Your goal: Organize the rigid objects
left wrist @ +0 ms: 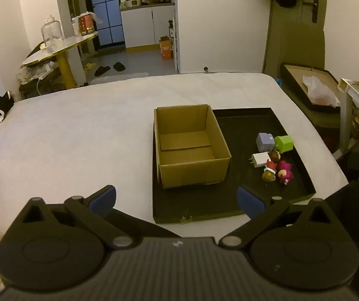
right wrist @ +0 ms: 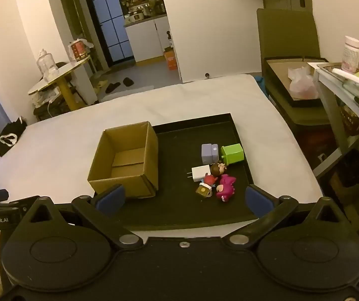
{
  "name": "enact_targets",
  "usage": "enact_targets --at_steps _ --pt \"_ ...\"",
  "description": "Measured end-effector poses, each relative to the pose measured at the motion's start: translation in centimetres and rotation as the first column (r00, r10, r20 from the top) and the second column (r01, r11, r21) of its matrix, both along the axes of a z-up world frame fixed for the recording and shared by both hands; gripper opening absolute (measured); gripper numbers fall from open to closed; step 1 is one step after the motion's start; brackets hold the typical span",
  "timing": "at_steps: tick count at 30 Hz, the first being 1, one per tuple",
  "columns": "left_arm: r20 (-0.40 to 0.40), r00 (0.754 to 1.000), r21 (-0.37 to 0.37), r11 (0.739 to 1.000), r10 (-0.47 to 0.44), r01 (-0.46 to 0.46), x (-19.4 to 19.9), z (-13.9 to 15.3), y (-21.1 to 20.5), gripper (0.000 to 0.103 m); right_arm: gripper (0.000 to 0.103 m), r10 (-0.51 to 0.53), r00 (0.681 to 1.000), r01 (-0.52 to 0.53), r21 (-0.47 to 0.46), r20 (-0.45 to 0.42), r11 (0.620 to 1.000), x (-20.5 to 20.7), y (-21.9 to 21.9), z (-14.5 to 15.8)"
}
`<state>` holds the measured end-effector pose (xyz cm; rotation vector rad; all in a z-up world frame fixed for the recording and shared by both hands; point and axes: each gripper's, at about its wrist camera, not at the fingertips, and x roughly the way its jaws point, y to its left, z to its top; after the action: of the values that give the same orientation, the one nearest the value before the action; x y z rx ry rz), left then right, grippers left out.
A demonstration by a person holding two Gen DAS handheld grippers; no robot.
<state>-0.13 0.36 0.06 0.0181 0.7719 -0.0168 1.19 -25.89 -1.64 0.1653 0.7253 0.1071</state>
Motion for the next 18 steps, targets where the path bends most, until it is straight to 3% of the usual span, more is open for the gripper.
enact_targets --at_steps 8,18 --pt "-0.017 1.000 0.041 0.999 -0.007 0.007 -0.1 -0.3 -1.0 0.102 0.103 0.010 1.000 -0.010 -0.019 -0.006 1.000 -0.4 0.2 0.2" --pt "0.001 0.999 0.004 0.999 -0.040 0.040 -0.5 1.0 -1.4 0.102 0.103 0.020 1.000 -0.019 -0.020 0.010 1.000 -0.9 0.3 1.1"
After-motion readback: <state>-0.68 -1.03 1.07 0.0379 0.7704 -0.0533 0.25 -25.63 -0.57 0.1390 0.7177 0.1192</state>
